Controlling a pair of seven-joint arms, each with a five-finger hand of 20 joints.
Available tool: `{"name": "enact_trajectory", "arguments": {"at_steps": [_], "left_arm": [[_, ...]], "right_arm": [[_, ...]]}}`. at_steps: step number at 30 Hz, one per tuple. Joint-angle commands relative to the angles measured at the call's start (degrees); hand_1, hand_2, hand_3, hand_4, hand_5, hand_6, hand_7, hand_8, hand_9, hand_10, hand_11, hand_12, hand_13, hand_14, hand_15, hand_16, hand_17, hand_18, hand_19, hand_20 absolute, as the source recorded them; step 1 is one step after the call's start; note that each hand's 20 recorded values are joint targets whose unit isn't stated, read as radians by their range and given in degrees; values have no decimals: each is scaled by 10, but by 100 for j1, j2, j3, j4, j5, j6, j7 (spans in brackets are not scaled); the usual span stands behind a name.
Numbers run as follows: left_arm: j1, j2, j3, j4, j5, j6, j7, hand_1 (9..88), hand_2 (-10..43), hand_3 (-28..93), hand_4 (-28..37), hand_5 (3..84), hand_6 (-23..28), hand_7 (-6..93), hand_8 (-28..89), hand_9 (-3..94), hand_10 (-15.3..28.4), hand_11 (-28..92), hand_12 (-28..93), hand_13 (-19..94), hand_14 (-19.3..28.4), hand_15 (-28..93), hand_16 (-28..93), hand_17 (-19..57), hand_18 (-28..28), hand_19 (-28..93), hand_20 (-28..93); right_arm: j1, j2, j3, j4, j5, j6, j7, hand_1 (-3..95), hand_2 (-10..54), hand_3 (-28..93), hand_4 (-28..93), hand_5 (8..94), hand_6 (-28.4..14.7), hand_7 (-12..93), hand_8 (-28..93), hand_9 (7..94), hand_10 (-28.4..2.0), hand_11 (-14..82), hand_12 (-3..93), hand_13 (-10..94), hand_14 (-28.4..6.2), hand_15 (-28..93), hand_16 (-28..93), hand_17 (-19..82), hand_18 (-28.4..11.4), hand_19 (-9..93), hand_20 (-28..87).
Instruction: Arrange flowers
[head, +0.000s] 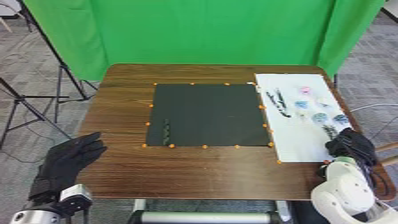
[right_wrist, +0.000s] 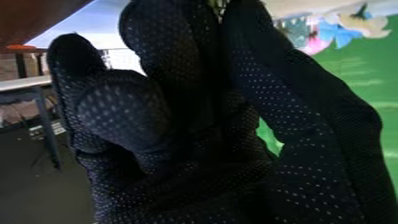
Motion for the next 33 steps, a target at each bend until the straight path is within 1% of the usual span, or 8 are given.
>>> {"name": "enact_trajectory", "arguments": {"at_steps": [1,10,16,18,22,25,29,33], "left_arm": [[125,-54,-30,-19,16,-31,14,282,74,795,-165,504,159,150,-92,407,228,394,85,277,275,608,-137,-100,218,611,118],[182,-55,-66,-57,18,-2,13,283,74,794,-165,504,159,150,-92,407,229,394,85,277,275,607,-137,-100,218,611,118],[252,-67,-162,-85,18,20,-5,284,75,793,-166,504,159,151,-92,407,229,394,85,277,276,607,-137,-100,218,611,118],[269,-41,-181,-95,11,30,20,283,75,794,-165,504,159,150,-93,407,229,393,84,276,277,607,-137,-100,218,611,118],[231,-15,-176,-91,24,24,-28,282,75,793,-166,504,158,151,-93,407,229,394,85,277,277,607,-138,-99,217,611,118],[255,41,-81,-65,-31,75,-4,282,75,794,-166,504,159,151,-93,407,229,393,85,277,276,607,-137,-99,218,612,118],[225,97,-95,-54,-33,93,58,282,75,795,-166,504,159,150,-93,407,229,393,85,276,275,607,-137,-99,218,612,119],[136,104,-132,-42,10,45,-25,282,75,794,-166,504,158,150,-93,406,228,394,85,277,275,607,-137,-99,217,612,118]], "right_arm": [[-13,203,39,-346,-141,395,-41,554,-93,760,-282,814,-50,316,206,880,-121,350,290,853,-65,660,229,456,-217,932,-147],[241,391,-34,-906,-169,605,-277,552,-95,769,-283,822,-50,311,211,884,-119,350,294,856,-64,663,237,454,-216,932,-132],[1050,255,-850,-1114,25,436,-537,551,-95,775,-283,824,-50,308,213,887,-119,351,297,856,-66,665,241,451,-217,932,-124],[1466,132,-1287,-1063,82,296,-636,550,-95,777,-283,826,-50,306,214,887,-120,351,297,857,-66,665,242,450,-217,932,-121],[2270,-287,-2153,-867,155,27,-781,548,-95,780,-283,829,-49,304,217,889,-121,352,298,858,-67,666,243,446,-219,932,-115],[2698,-685,-2684,-577,189,-269,-939,548,-95,781,-283,830,-49,302,217,890,-121,353,298,860,-67,668,244,445,-219,932,-112],[3014,-1205,-3228,-177,197,-679,-1096,546,-95,782,-283,831,-48,302,218,892,-123,357,297,862,-68,670,245,444,-220,932,-108],[3140,-1576,-3626,119,122,-1000,-1218,544,-95,785,-283,831,-47,302,220,891,-122,360,297,861,-68,672,245,443,-221,932,-106]]}}
